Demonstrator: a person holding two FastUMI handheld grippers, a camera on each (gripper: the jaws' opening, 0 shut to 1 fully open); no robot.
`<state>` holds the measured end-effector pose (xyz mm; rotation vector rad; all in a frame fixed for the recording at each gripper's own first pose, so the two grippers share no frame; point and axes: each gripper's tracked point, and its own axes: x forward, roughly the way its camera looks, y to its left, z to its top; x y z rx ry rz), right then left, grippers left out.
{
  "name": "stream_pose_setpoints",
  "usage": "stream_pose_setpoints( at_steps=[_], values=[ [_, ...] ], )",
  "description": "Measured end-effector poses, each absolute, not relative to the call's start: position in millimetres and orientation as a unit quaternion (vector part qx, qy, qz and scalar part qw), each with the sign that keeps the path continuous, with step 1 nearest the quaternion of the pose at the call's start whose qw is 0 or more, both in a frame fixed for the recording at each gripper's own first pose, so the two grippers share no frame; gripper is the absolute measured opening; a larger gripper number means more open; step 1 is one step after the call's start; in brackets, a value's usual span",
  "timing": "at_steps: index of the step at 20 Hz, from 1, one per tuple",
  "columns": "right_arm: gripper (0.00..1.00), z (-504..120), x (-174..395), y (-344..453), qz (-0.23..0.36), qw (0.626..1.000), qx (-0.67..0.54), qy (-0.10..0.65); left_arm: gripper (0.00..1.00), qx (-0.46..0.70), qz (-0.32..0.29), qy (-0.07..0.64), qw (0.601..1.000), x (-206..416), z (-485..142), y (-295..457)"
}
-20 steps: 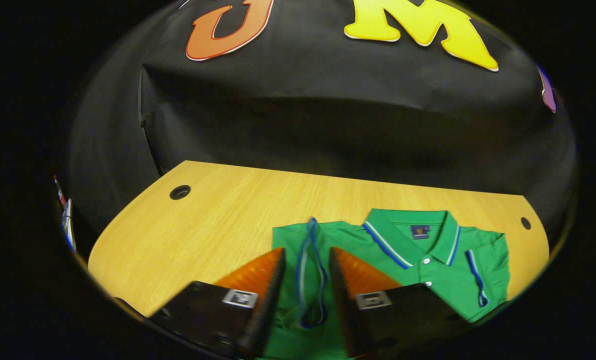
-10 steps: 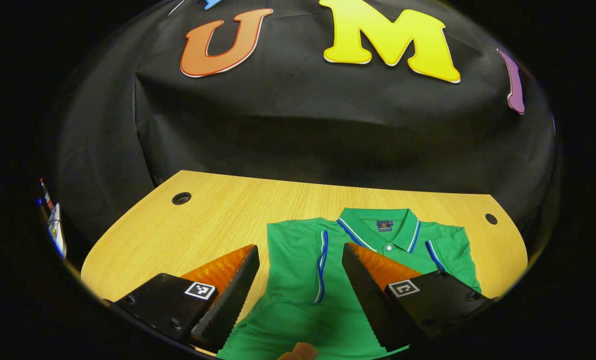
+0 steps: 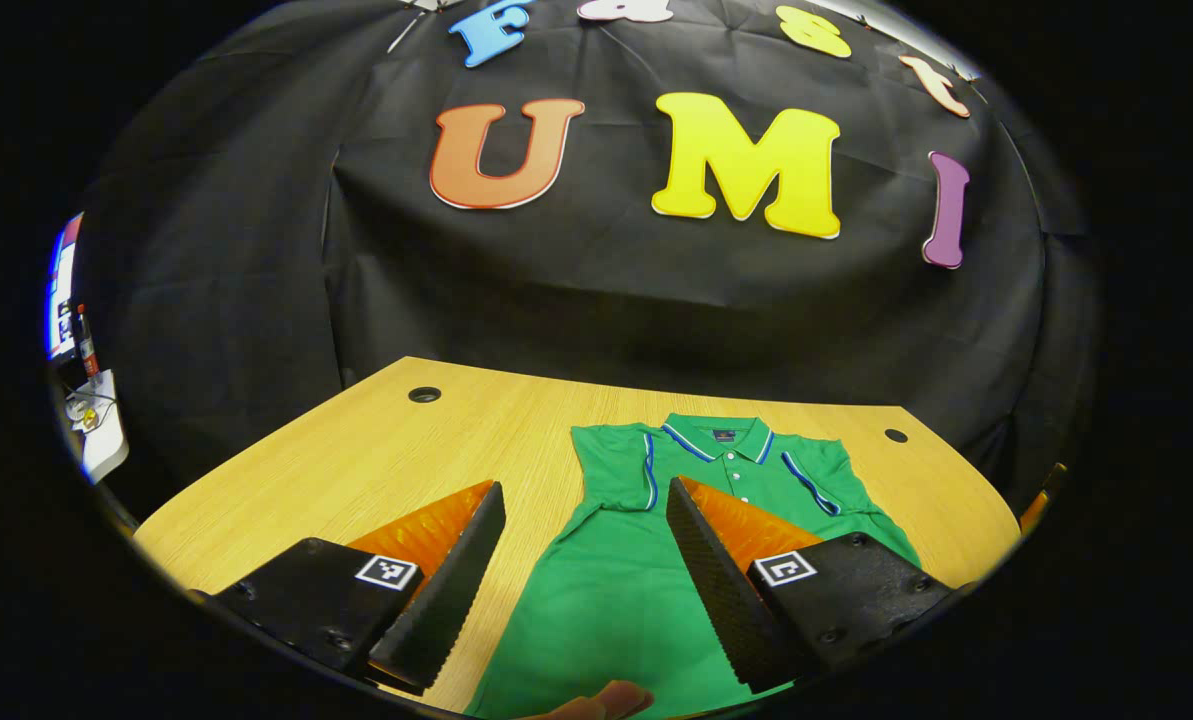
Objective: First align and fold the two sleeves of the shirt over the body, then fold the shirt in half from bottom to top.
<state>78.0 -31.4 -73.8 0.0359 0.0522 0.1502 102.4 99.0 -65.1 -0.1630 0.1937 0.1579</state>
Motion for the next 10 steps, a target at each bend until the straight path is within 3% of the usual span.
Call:
stream_pose_setpoints(
  at_steps=[4, 10],
  values=[
    [0.97, -109, 34, -31, 0.087, 0.993, 0.006, 0.077, 1.00, -0.056, 0.095, 0.090, 0.990, 29, -99, 107],
    [0.95, -174, -15, -45, 0.067, 0.988, 0.001, 0.137, 1.00, -0.056, 0.067, 0.154, 0.984, -38, -176, 89]
  ],
)
